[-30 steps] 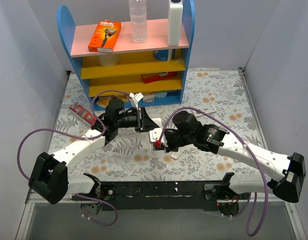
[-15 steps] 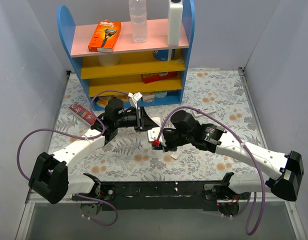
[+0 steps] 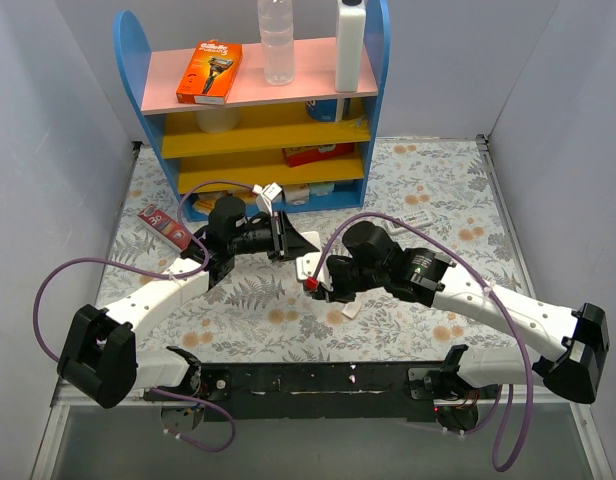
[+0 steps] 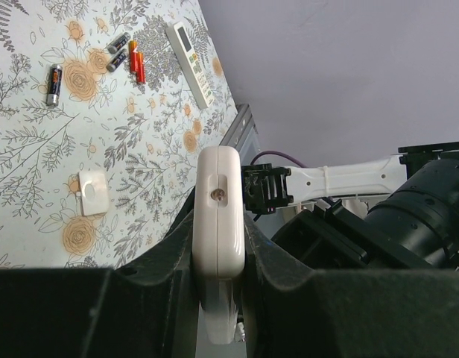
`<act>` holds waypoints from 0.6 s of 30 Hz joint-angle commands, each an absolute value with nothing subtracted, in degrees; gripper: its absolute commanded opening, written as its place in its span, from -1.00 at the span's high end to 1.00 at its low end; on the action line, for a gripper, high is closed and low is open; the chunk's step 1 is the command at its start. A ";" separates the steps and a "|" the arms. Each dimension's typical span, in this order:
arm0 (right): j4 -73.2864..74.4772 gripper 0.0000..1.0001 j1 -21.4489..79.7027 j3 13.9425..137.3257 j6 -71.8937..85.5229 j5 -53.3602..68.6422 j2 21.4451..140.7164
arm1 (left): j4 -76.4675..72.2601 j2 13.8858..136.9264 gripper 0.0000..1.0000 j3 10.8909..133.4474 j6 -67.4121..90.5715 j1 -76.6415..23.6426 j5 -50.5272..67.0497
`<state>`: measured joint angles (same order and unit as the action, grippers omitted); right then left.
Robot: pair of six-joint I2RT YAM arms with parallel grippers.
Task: Load the batteries into the remote control
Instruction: Load the battery into the remote control.
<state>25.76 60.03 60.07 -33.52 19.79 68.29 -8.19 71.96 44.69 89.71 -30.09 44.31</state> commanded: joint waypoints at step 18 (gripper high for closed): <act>24.26 -0.17 60.38 63.54 -26.28 18.99 64.95 | -10.37 69.52 1.00 41.93 91.49 -29.18 40.44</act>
<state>26.41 60.03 60.27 -29.17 18.52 66.35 -8.86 71.90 43.46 91.15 -29.71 42.57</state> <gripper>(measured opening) 0.532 0.205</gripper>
